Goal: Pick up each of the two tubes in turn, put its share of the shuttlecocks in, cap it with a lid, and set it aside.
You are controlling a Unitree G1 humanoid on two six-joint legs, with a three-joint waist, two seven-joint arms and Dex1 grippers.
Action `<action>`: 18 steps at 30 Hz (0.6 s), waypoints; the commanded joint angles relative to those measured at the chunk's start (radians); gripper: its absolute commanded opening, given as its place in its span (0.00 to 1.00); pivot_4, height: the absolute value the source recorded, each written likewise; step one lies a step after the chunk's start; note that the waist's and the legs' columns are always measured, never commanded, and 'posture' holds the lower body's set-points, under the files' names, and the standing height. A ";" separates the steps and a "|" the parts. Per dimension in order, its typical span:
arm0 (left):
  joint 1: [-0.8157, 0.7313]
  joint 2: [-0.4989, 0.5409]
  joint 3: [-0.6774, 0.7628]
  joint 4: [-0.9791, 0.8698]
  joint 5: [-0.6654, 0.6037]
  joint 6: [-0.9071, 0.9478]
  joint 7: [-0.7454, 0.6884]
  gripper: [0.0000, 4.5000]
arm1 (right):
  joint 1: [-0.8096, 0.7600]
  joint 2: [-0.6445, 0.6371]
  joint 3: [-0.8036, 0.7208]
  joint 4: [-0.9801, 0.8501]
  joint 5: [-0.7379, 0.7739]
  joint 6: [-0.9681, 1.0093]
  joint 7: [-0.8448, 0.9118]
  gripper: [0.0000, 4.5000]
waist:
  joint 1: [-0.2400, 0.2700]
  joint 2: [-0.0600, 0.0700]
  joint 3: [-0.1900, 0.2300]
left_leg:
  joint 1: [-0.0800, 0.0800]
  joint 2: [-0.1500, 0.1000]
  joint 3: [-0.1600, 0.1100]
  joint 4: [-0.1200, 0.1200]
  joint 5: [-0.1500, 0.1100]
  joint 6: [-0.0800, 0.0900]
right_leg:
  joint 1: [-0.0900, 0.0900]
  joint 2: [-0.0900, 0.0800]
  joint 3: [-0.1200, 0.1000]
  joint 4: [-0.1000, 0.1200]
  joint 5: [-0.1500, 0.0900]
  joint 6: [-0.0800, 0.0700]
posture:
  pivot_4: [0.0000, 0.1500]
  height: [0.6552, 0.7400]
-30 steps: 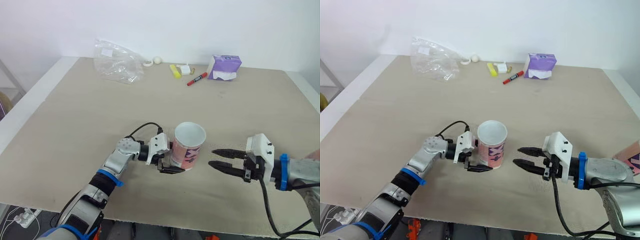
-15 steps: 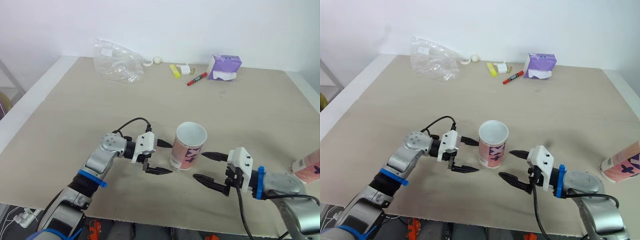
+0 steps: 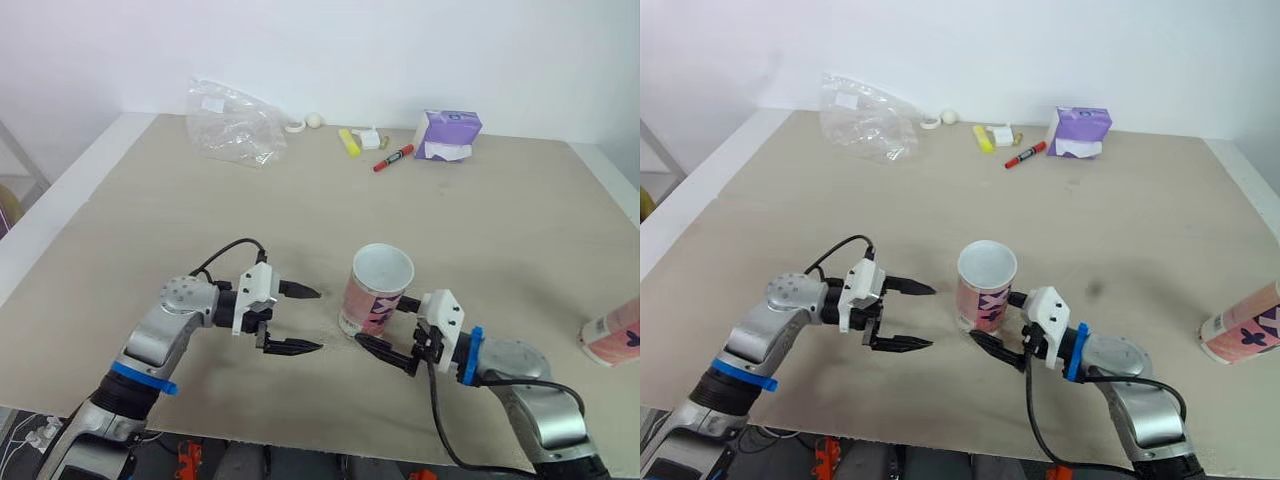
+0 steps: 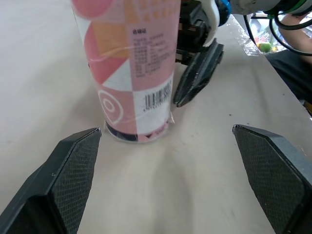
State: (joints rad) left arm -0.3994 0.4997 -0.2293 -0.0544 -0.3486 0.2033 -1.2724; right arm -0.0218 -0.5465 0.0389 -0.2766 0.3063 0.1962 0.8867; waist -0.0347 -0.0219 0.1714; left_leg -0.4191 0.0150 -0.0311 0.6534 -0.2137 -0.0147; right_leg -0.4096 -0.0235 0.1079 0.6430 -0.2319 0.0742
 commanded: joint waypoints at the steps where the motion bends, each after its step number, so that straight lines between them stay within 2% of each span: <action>1: 0.003 0.015 0.029 -0.043 -0.025 0.003 0.006 1.00 | -0.029 0.009 0.005 0.006 0.001 -0.023 -0.003 0.98 | 0.001 0.000 0.000 | 0.000 0.000 0.000 0.000 0.000 0.000 | 0.000 0.000 0.000 0.000 0.000 0.000 | 1.00 1.00; 18: 0.051 -0.018 0.041 -0.051 -0.041 -0.019 0.075 1.00 | -0.106 0.105 0.071 0.082 0.005 -0.045 0.004 0.98 | 0.000 0.000 0.000 | 0.001 0.000 0.000 0.000 0.000 0.000 | 0.000 0.000 0.000 0.002 0.000 -0.001 | 1.00 1.00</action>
State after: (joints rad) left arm -0.3484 0.4842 -0.2003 -0.0890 -0.3830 0.2018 -1.2034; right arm -0.1144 -0.4446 0.1118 -0.1875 0.2987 0.1730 0.8811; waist -0.0349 -0.0219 0.1714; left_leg -0.4176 0.0153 -0.0309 0.6537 -0.2136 -0.0147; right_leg -0.4093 -0.0231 0.1077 0.6449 -0.2314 0.0735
